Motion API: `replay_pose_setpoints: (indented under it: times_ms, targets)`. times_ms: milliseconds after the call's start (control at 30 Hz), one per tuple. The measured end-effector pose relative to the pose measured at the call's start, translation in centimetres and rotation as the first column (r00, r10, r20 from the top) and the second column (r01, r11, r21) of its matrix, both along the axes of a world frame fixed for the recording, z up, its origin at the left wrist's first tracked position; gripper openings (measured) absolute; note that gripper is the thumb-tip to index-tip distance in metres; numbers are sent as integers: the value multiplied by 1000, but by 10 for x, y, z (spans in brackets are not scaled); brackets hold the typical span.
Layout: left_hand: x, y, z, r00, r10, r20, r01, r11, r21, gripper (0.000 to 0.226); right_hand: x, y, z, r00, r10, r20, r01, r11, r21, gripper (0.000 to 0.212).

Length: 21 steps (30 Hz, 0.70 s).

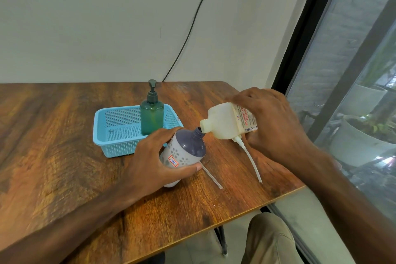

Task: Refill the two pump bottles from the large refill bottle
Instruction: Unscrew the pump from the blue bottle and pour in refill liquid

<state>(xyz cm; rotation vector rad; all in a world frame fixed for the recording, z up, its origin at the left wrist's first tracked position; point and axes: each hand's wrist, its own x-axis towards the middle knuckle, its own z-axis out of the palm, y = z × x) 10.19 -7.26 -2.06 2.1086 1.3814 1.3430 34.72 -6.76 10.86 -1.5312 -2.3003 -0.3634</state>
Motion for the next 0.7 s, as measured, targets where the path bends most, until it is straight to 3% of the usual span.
replay_pose_setpoints:
  times_ms: [700]
  targets:
    - [1, -2, 2, 1000, -1, 6, 1, 999, 40, 80, -1, 2, 2, 999, 8, 35, -9, 999, 37, 77]
